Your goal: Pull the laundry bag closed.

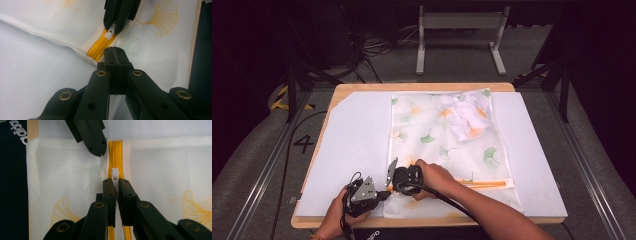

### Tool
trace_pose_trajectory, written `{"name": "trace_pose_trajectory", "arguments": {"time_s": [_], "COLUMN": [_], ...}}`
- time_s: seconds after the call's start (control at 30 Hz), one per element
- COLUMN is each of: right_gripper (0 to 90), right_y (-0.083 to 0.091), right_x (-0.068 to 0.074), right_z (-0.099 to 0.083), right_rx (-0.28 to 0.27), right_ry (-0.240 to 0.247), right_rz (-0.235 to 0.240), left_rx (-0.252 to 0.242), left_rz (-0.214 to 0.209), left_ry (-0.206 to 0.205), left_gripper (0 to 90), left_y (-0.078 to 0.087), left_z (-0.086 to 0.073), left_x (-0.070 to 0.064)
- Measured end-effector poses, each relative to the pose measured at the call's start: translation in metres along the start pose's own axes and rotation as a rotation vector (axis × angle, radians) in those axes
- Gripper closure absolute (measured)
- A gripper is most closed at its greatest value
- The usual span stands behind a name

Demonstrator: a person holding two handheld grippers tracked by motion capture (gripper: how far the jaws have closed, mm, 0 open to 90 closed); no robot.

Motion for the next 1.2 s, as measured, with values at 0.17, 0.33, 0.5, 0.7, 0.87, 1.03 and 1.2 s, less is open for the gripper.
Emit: {"name": "trace_pose_trajectory", "arguments": {"time_s": [0.17,0.33,0.5,0.7,0.87,1.03,1.2], "right_gripper": [85.0,85.0,85.0,85.0,85.0,85.0,85.0], "right_y": [0.005,0.008,0.012,0.017,0.023,0.028,0.033], "right_x": [-0.001,-0.002,-0.002,-0.003,-0.004,-0.005,-0.005], "right_z": [-0.007,-0.011,-0.017,-0.025,-0.032,-0.04,-0.047], "right_rx": [0.014,0.006,0.004,-0.004,-0.007,-0.005,-0.007], "right_ry": [-0.004,-0.016,-0.028,-0.043,-0.058,-0.061,-0.076], "right_rz": [-0.003,-0.004,-0.009,-0.011,-0.016,-0.021,-0.032], "left_rx": [0.0,0.001,0.001,0.001,0.001,0.001,-0.001], "left_rz": [0.0,0.002,0.0,-0.001,-0.001,-0.002,-0.001], "left_ry": [0.011,0.009,0.009,0.009,0.009,0.012,0.012], "left_gripper": [90.0,90.0,90.0,90.0,90.0,90.0,90.0], "left_y": [0.0,0.0,0.0,0.0,0.0,0.0,0.0], "left_z": [0.0,0.0,0.0,0.0,0.0,0.0,0.0], "left_x": [0.0,0.0,0.0,0.0,0.0,0.0,0.0]}}
Point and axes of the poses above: each handheld gripper's, and its own axes: y roughly backward along the jaws, z roughly out of its top, x roughly to its left, the point moved 4 cm from there along -y, roughly forward along the jaws, and after that the axes turned 15 degrees about -x, right-handed, at the moved point
